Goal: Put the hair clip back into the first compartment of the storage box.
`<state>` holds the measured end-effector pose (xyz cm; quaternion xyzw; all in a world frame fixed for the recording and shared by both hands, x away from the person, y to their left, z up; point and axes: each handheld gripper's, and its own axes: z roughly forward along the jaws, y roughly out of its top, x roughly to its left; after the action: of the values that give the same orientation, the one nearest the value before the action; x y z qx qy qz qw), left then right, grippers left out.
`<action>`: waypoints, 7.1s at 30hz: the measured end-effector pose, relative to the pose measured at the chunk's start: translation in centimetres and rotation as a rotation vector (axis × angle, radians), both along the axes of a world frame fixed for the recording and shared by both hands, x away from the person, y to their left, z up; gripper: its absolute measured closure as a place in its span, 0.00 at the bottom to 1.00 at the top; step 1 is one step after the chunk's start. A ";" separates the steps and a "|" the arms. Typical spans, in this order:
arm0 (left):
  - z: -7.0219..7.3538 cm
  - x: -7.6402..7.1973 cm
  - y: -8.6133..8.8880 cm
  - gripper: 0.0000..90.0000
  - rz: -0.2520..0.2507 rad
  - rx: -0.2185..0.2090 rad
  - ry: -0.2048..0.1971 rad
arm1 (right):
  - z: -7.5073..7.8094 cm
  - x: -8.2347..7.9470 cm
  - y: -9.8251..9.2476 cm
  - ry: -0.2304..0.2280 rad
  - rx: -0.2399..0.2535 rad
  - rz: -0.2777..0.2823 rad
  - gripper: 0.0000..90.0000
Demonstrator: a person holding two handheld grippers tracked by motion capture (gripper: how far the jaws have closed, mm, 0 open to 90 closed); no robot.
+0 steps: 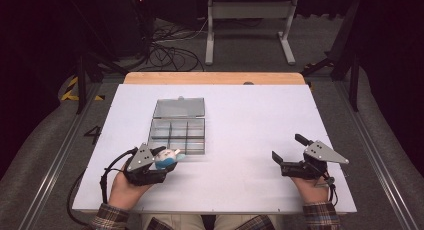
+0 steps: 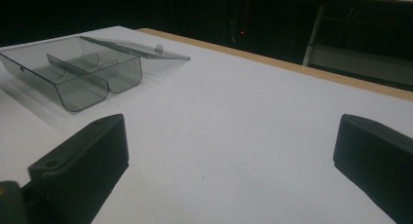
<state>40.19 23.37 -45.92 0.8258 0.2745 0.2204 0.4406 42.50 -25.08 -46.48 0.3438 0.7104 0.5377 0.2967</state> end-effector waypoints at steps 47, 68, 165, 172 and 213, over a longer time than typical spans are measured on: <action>1.2 3.2 1.1 0.41 0.096 -0.040 -0.062 | 0.0 0.1 0.1 0.012 -0.007 0.005 0.00; 1.5 5.3 1.8 0.43 0.135 -0.067 -0.070 | 0.0 0.1 0.1 0.012 -0.008 -0.005 0.00; -1.9 11.8 1.8 0.42 0.248 0.058 0.058 | -0.2 0.1 0.1 0.015 -0.017 0.002 0.00; -2.0 11.9 1.8 0.41 0.250 0.053 0.061 | -0.2 0.2 0.1 0.016 -0.014 0.002 0.00; 0.1 8.8 2.0 0.55 0.224 0.064 0.015 | -0.1 0.0 -0.2 0.005 -0.008 -0.004 0.00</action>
<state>48.95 25.33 -45.79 0.8052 0.3611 0.2707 0.3847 42.52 -25.25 -46.57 0.3452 0.7126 0.5334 0.2975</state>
